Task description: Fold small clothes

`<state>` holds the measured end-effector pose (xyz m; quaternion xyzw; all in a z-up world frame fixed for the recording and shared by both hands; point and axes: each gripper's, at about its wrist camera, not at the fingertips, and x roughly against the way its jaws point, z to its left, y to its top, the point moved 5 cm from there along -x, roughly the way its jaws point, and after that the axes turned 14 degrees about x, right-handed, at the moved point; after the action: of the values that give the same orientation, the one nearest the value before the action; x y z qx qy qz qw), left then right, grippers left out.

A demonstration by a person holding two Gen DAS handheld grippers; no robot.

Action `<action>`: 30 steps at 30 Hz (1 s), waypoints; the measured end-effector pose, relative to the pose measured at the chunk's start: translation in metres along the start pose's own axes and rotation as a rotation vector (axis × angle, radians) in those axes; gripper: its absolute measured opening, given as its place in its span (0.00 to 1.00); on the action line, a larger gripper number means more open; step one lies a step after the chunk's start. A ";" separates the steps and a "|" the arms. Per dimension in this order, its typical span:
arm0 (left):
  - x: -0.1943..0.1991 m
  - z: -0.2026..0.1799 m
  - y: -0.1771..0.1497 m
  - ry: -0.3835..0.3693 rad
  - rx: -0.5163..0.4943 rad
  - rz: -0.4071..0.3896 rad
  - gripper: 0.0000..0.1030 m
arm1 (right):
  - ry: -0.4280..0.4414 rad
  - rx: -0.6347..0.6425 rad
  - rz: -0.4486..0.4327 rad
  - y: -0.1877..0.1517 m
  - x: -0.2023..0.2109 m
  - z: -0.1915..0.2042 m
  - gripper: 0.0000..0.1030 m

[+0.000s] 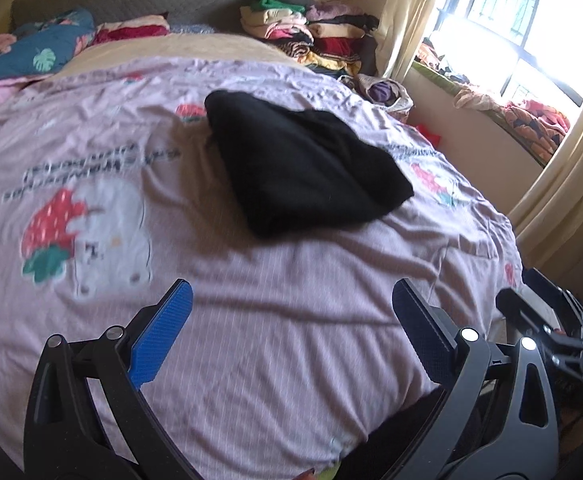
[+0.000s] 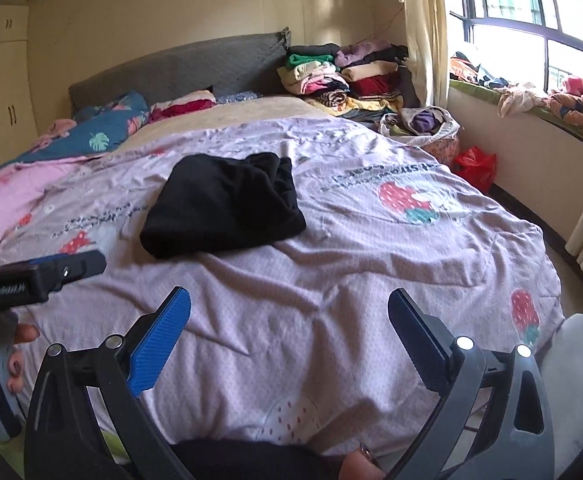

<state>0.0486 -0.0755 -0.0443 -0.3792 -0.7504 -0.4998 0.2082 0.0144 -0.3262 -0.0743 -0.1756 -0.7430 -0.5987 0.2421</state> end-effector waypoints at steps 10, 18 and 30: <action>-0.003 0.011 -0.006 0.027 0.019 0.007 0.91 | 0.007 0.006 0.034 -0.008 -0.003 0.007 0.96; -0.002 0.012 -0.007 0.032 0.013 0.011 0.91 | -0.008 0.004 0.040 -0.010 -0.003 0.006 0.96; -0.003 0.015 -0.007 0.055 0.012 0.025 0.91 | -0.014 0.005 0.046 -0.011 -0.003 0.006 0.96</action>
<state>0.0458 -0.0645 -0.0564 -0.3731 -0.7426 -0.5030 0.2374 0.0102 -0.3228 -0.0857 -0.1965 -0.7420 -0.5898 0.2509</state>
